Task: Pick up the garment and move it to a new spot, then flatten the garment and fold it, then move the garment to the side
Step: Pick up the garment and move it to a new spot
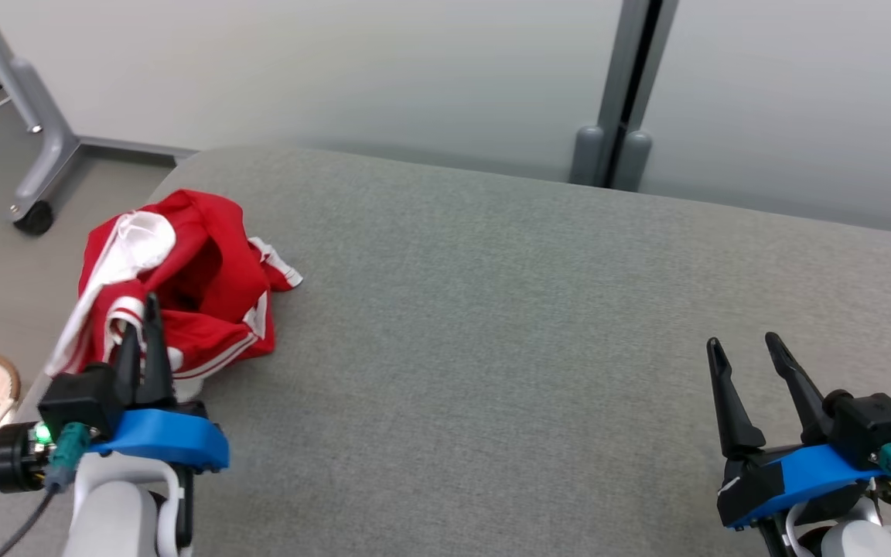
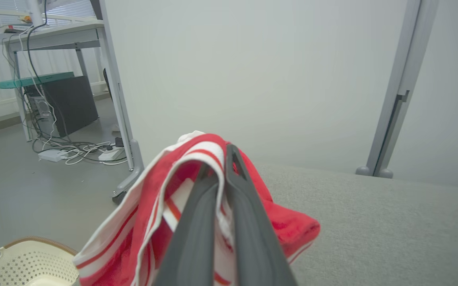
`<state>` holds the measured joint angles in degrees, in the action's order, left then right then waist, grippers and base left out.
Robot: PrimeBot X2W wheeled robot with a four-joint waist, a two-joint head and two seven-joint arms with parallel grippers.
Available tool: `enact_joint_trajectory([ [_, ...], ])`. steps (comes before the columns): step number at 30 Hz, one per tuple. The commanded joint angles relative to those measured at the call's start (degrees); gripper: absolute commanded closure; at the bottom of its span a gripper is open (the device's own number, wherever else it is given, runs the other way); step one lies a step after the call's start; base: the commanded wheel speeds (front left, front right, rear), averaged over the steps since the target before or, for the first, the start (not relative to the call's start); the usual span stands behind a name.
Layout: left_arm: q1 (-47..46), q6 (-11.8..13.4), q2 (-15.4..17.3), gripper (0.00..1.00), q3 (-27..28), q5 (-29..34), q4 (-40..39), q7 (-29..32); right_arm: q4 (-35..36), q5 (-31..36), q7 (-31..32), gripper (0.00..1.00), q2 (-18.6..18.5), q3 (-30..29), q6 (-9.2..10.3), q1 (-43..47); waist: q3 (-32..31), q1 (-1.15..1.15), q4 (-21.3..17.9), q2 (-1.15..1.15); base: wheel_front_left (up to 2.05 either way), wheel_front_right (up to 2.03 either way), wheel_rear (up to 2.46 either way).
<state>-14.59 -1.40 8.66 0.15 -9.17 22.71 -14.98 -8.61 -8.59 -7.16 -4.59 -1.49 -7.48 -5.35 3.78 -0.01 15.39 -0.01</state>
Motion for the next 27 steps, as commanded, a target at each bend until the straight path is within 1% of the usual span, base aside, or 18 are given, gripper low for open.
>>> enact_joint_trajectory([
  [1, 1.17, -0.29, -0.34, 1.0, -0.86, 0.49, -1.83, -0.22, 0.27, -0.13, -0.28, 0.0, 0.15, -0.07, -0.03, 0.67, -1.2, 0.01, -1.61, 0.01, 0.0, 0.0, 0.0],
  [7, 2.77, -1.7, -1.96, 1.0, -5.27, 1.13, -7.73, 2.36, 1.33, -0.3, 0.08, 0.0, 0.65, 0.01, -0.03, 1.09, -1.15, 0.01, -5.21, 0.01, 0.0, 0.0, 0.0],
  [17, -0.32, -3.68, -3.56, 1.0, -12.08, 1.52, -10.38, 4.61, 2.68, 0.12, 0.32, 0.0, 0.95, 0.41, -0.03, 0.0, 1.15, 0.01, -12.68, 0.01, 0.0, 0.0, 0.0],
  [21, -2.42, -4.54, -4.4, 1.0, -16.02, 1.75, -10.79, 4.84, 3.03, 0.28, 0.18, 0.0, 0.92, 0.26, -0.02, -0.48, 2.69, 0.01, -16.12, 0.01, 0.0, 0.0, 0.0],
  [27, -7.17, -5.52, -5.28, 1.0, -24.2, 1.06, -11.44, 4.96, 3.77, 0.25, -0.1, 0.0, 1.02, -0.42, -0.03, -1.87, 6.36, 0.01, -21.53, 0.01, 0.0, 0.0, 0.0],
])
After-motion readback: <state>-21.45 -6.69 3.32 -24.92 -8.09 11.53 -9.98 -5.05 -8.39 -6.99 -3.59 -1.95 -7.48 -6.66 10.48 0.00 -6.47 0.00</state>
